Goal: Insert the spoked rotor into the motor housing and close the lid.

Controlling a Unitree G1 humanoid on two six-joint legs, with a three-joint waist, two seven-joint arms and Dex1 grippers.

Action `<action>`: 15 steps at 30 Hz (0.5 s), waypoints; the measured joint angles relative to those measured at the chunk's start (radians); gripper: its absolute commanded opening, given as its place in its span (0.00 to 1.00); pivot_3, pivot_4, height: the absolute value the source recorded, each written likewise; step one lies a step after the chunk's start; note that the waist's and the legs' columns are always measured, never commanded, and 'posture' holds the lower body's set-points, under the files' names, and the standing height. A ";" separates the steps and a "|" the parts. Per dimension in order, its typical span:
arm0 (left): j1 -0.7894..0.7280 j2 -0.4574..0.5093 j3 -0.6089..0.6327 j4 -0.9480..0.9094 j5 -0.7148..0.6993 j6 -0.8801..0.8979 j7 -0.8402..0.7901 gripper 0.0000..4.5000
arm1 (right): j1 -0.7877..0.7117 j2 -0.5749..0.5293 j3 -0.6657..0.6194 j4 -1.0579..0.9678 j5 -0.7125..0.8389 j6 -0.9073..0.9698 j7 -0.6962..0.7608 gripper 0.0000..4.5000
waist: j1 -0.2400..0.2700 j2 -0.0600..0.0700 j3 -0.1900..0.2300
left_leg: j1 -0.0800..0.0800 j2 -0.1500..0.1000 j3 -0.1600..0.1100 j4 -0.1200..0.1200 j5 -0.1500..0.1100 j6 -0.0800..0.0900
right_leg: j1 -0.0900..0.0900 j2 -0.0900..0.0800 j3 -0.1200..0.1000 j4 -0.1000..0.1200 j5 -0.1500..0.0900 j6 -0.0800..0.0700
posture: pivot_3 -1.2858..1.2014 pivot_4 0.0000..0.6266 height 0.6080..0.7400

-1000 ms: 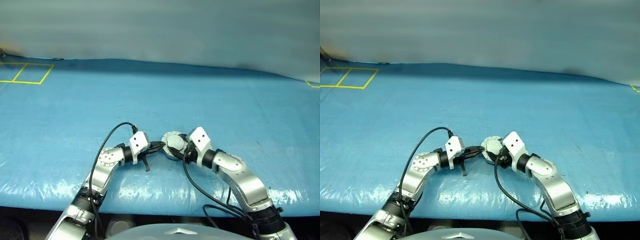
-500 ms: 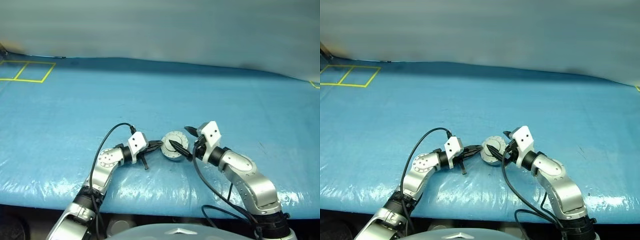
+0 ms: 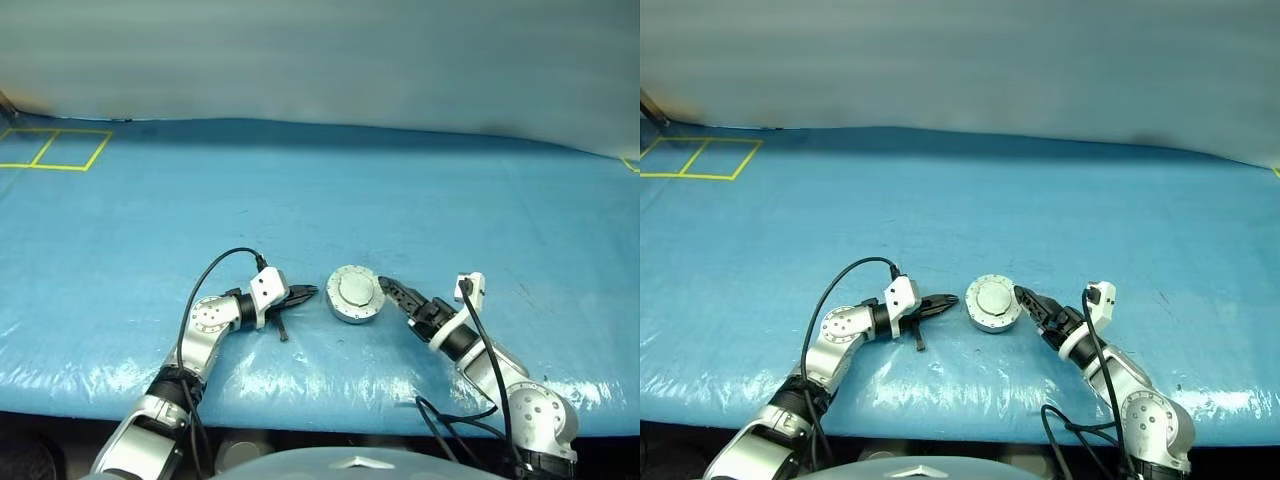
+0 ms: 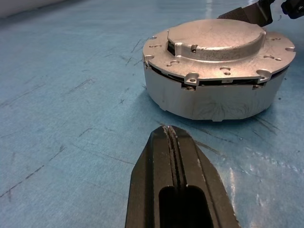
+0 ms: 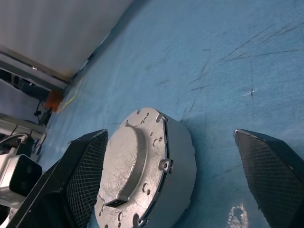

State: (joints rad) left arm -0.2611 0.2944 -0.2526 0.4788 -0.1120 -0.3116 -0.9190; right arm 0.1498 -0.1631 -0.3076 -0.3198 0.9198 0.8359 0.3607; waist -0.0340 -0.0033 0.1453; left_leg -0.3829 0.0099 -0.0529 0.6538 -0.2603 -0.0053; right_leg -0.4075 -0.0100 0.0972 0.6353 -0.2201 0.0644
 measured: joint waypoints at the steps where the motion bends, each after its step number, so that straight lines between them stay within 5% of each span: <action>1: 0.005 -0.003 0.011 -0.011 -0.018 0.019 -0.001 0.00 | 0.001 -0.002 0.007 -0.004 -0.008 -0.005 -0.002 0.99 | -0.002 0.000 0.000 | 0.000 0.000 0.000 0.000 0.000 0.000 | 0.000 0.000 0.000 0.000 0.000 0.000 | 0.52 0.24 1.00; 8: 0.040 -0.013 0.051 -0.136 -0.097 0.180 0.004 0.00 | 0.002 -0.045 0.045 -0.034 -0.070 -0.066 -0.011 0.99 | -0.006 0.000 0.003 | -0.013 0.000 -0.001 0.000 0.000 0.000 | -0.010 0.001 0.000 -0.001 0.004 0.006 | 0.52 0.24 1.00; 15: 0.052 0.013 0.067 -0.273 -0.114 0.307 0.020 0.00 | -0.075 -0.287 0.350 -0.309 -0.404 -0.247 0.080 0.99 | -0.014 0.000 0.007 | -0.013 0.000 -0.003 0.000 0.000 0.000 | -0.010 0.001 -0.002 -0.003 0.003 0.007 | 0.52 0.24 1.00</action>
State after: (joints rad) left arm -0.2087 0.3071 -0.1853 0.2056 -0.2256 -0.0042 -0.8992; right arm 0.0753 -0.4502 0.0426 -0.6284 0.5154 0.5891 0.4410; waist -0.0479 -0.0034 0.1525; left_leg -0.3957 0.0096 -0.0559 0.6535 -0.2605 -0.0057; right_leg -0.4176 -0.0085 0.0954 0.6325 -0.2166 0.0710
